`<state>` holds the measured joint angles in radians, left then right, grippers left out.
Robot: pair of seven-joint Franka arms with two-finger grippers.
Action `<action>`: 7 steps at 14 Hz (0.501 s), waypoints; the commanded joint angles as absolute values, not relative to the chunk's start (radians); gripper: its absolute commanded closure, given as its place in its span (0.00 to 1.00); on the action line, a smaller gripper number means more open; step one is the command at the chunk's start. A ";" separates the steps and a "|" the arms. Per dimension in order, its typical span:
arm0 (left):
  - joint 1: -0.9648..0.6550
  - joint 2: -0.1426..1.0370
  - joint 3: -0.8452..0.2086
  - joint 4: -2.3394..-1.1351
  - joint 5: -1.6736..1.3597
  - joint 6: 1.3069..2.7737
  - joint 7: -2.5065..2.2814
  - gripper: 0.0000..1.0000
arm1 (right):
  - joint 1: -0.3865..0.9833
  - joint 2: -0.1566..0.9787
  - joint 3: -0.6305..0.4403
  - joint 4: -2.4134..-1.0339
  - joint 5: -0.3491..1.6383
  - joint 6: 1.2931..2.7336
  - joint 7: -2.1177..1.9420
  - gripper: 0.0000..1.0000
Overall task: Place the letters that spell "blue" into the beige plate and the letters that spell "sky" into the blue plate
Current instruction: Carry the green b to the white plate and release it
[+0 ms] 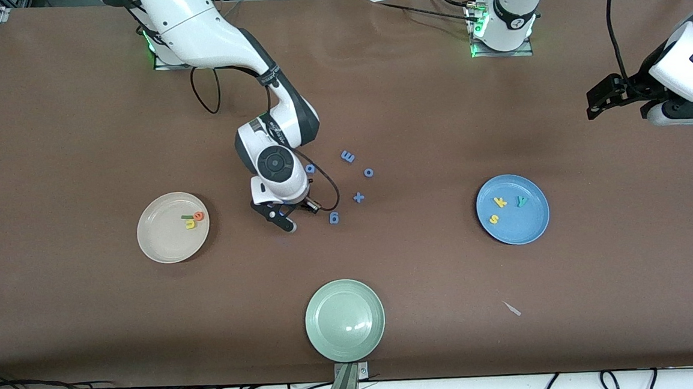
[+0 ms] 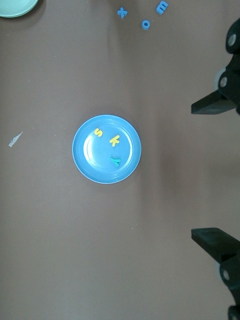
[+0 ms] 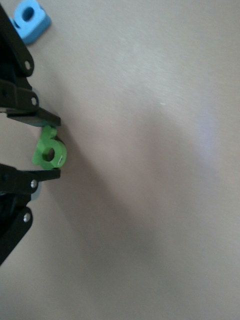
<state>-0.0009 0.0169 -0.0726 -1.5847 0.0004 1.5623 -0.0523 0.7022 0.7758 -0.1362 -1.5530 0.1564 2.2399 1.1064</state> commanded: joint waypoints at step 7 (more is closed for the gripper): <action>-0.002 0.018 -0.077 -1.562 0.026 1.539 -0.038 0.00 | 0.568 0.655 -0.328 -1.558 0.156 1.961 0.449 0.84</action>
<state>-0.0008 0.0169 -0.0726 -1.5840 0.0004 1.5622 -0.0523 0.5608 0.6699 -0.2722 -1.5319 0.1563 1.9863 0.5860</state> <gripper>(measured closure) 0.000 0.612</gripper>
